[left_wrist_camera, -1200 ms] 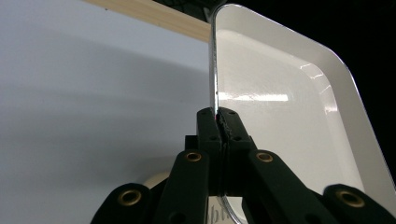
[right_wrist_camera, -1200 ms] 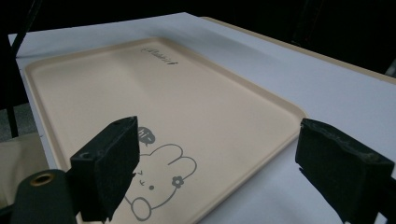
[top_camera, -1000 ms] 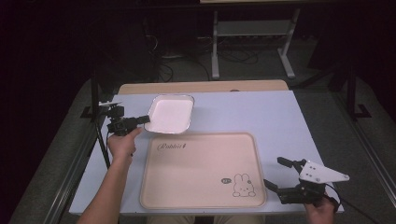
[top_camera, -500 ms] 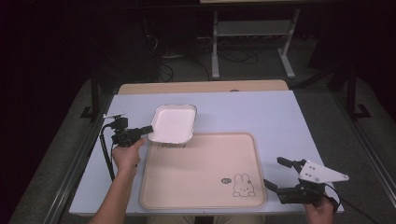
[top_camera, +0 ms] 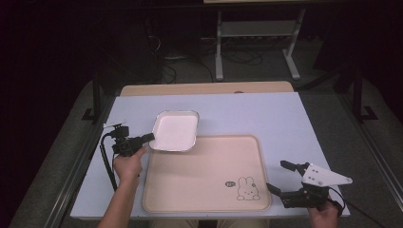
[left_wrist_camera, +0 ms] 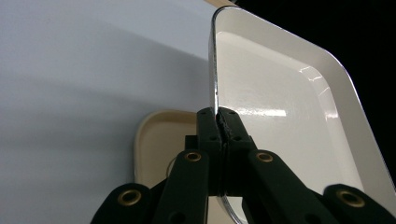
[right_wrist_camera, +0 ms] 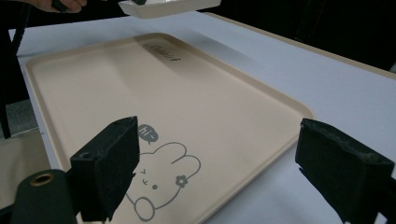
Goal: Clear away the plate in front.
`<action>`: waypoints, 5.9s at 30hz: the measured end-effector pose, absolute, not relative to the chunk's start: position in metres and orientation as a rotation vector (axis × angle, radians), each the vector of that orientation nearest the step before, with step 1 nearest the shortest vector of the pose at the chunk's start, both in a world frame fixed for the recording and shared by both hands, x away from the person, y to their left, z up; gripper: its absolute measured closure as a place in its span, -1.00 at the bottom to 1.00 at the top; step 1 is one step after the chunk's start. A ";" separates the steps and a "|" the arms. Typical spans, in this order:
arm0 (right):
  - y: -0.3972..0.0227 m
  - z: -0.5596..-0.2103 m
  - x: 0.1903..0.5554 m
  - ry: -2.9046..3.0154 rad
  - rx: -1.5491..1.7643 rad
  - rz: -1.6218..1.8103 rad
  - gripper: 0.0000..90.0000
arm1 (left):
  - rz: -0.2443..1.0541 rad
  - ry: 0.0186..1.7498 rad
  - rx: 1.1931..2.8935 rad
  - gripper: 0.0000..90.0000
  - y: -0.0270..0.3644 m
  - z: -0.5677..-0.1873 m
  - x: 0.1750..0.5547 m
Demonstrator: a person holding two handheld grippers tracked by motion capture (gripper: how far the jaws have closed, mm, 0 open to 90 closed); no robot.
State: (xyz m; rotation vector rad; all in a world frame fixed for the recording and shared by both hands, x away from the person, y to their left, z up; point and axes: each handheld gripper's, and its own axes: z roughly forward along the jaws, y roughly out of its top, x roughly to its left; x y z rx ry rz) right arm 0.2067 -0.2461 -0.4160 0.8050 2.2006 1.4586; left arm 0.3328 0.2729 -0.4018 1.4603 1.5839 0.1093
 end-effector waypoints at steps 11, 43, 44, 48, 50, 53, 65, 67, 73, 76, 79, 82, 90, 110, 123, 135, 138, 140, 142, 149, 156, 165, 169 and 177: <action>-0.245 -0.415 0.205 2.206 0.796 1.446 -0.71 | 0.082 1.551 1.447 0.98 0.269 -0.405 0.319; -0.243 -0.415 0.206 2.217 0.782 1.441 -0.71 | 0.128 1.586 1.544 0.97 0.212 -0.440 0.285; -0.242 -0.415 0.206 2.218 0.780 1.441 -0.71 | 0.130 1.585 1.544 0.97 0.211 -0.441 0.284; -0.240 -0.415 0.206 2.228 0.774 1.436 -0.71 | 0.135 1.599 1.577 0.97 0.207 -0.443 0.281; -0.239 -0.416 0.207 2.235 0.767 1.431 -0.71 | 0.141 1.610 1.576 0.97 0.206 -0.445 0.281; -0.239 -0.415 0.206 2.238 0.762 1.430 -0.71 | 0.131 1.629 1.567 0.96 0.207 -0.448 0.281; -0.238 -0.415 0.206 2.245 0.760 1.430 -0.71 | 0.110 1.598 1.617 0.92 0.202 -0.452 0.265; -0.238 -0.415 0.206 2.244 0.761 1.429 -0.71 | 0.125 1.585 1.633 0.90 0.203 -0.450 0.263; -0.238 -0.415 0.206 2.244 0.761 1.427 -0.71 | 0.142 1.540 1.707 0.80 0.201 -0.445 0.259; -0.238 -0.415 0.206 2.244 0.759 1.425 -0.71 | 0.149 1.532 1.723 0.80 0.200 -0.446 0.258; -0.239 -0.415 0.206 2.240 0.760 1.427 -0.71 | 0.170 1.521 1.746 0.80 0.199 -0.445 0.255; -0.239 -0.414 0.206 2.240 0.759 1.427 -0.71 | 0.190 1.510 1.764 0.82 0.198 -0.444 0.254; -0.239 -0.414 0.205 2.236 0.761 1.430 -0.71 | 0.209 1.486 1.789 0.85 0.196 -0.443 0.251; -0.239 -0.414 0.205 2.236 0.760 1.430 -0.71 | 0.225 1.431 1.809 0.82 0.188 -0.443 0.241; -0.239 -0.415 0.205 2.237 0.763 1.428 -0.71 | 0.225 1.414 1.814 0.83 0.187 -0.444 0.240; -0.239 -0.415 0.205 2.236 0.765 1.429 -0.71 | 0.206 1.406 1.805 0.83 0.188 -0.444 0.235; -0.239 -0.415 0.205 2.236 0.764 1.429 -0.71 | 0.209 1.403 1.809 0.83 0.188 -0.444 0.235; -0.239 -0.415 0.205 2.235 0.765 1.429 -0.71 | 0.208 1.404 1.807 0.83 0.188 -0.444 0.234; -0.239 -0.415 0.205 2.236 0.766 1.428 -0.71 | 0.207 1.403 1.803 0.83 0.188 -0.444 0.234; -0.238 -0.415 0.206 2.237 0.765 1.427 -0.71 | 0.182 1.406 1.785 0.80 0.188 -0.446 0.230; -0.238 -0.415 0.206 2.241 0.764 1.422 -0.71 | 0.181 1.398 1.792 0.78 0.188 -0.446 0.229; -0.237 -0.416 0.206 2.249 0.760 1.419 -0.71 | 0.187 1.383 1.790 0.72 0.192 -0.445 0.228; -0.237 -0.417 0.206 2.251 0.769 1.415 -0.71 | 0.192 1.377 1.783 0.61 0.195 -0.444 0.228; -0.238 -0.418 0.208 2.250 0.780 1.409 -0.71 | 0.219 1.326 1.788 0.47 0.198 -0.438 0.229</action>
